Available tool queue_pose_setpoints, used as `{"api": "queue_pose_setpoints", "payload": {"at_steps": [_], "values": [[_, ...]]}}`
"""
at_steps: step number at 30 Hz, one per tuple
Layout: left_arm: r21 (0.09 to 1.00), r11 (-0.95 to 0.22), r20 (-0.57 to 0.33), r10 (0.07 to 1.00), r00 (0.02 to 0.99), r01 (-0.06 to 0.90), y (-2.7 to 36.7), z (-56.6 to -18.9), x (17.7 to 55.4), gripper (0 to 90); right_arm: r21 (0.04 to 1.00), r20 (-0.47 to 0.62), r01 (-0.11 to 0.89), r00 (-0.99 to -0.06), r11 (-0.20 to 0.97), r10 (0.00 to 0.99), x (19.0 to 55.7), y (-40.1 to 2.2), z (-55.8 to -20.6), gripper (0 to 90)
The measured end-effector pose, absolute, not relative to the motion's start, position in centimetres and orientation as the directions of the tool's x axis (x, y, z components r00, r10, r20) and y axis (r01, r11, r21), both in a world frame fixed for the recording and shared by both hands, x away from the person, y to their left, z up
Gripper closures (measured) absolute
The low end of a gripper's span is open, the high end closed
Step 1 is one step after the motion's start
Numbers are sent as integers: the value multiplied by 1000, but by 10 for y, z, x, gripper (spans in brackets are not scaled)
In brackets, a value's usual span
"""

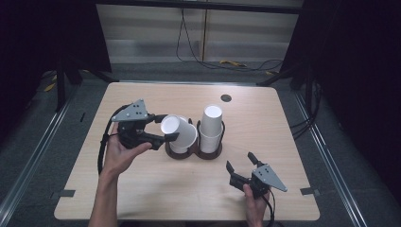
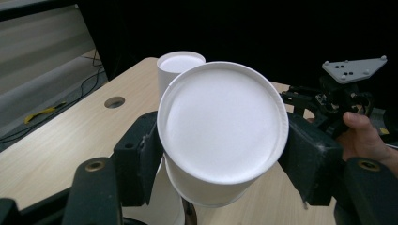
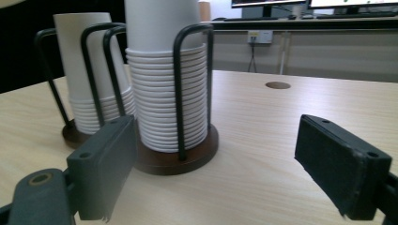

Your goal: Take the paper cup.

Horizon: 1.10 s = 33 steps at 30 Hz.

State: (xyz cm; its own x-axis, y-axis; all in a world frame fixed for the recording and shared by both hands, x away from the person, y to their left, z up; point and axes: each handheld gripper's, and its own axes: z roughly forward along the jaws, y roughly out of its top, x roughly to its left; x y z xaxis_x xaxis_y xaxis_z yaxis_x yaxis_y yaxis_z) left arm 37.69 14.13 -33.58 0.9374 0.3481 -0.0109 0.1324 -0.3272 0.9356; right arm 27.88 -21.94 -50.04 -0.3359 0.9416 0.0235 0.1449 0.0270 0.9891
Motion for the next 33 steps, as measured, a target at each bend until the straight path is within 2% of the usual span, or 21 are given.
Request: {"api": "queue_pose_setpoints", "payload": {"at_steps": [12,24,33], "values": [[930,-330,-59,308,950,165,138,-367,369,346,982,30,177,-479,63,877,274,-207,-499,128],[926,-313,-130,268,955,214,133,-398,365,345,984,32,155,-646,90,762,270,-181,-489,130],[920,-312,-170,230,958,238,126,-415,364,346,985,38,146,-704,92,709,272,-173,-483,129]]}}
